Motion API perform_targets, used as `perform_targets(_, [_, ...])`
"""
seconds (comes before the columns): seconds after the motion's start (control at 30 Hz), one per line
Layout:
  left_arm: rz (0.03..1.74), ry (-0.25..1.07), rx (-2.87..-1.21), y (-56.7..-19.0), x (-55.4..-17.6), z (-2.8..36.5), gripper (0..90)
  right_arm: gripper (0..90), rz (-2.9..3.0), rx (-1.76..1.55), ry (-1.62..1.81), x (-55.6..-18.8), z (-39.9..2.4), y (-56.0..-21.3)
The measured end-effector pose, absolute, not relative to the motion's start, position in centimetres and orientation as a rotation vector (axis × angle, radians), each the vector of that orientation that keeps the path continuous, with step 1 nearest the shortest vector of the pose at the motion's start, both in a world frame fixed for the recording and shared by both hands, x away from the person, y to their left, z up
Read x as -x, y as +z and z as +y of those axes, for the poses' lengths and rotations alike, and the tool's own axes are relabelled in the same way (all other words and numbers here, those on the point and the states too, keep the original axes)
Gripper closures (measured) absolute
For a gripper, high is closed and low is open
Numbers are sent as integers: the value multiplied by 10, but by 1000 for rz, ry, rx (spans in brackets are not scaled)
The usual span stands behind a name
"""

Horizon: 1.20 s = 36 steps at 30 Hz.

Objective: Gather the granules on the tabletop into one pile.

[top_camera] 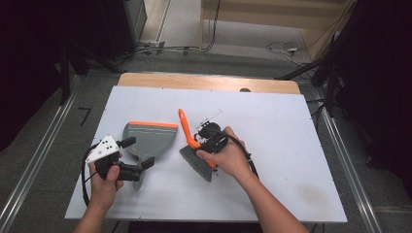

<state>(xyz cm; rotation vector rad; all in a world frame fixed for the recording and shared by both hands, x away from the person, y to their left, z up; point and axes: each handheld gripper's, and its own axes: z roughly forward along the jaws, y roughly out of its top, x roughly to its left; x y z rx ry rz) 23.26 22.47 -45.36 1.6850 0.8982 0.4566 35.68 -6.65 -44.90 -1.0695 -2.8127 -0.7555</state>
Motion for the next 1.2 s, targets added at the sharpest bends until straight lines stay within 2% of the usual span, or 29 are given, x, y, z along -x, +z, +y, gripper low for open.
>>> perform_targets(0.6, [899, 456, -1691, -455, -232, 225, 0, 676, -2770, 1251, -757, -384, -110, -450])
perform_targets(1.2, [896, 455, -1691, -454, -233, 224, 0, 686, -2655, 1282, -888, -386, -124, -434])
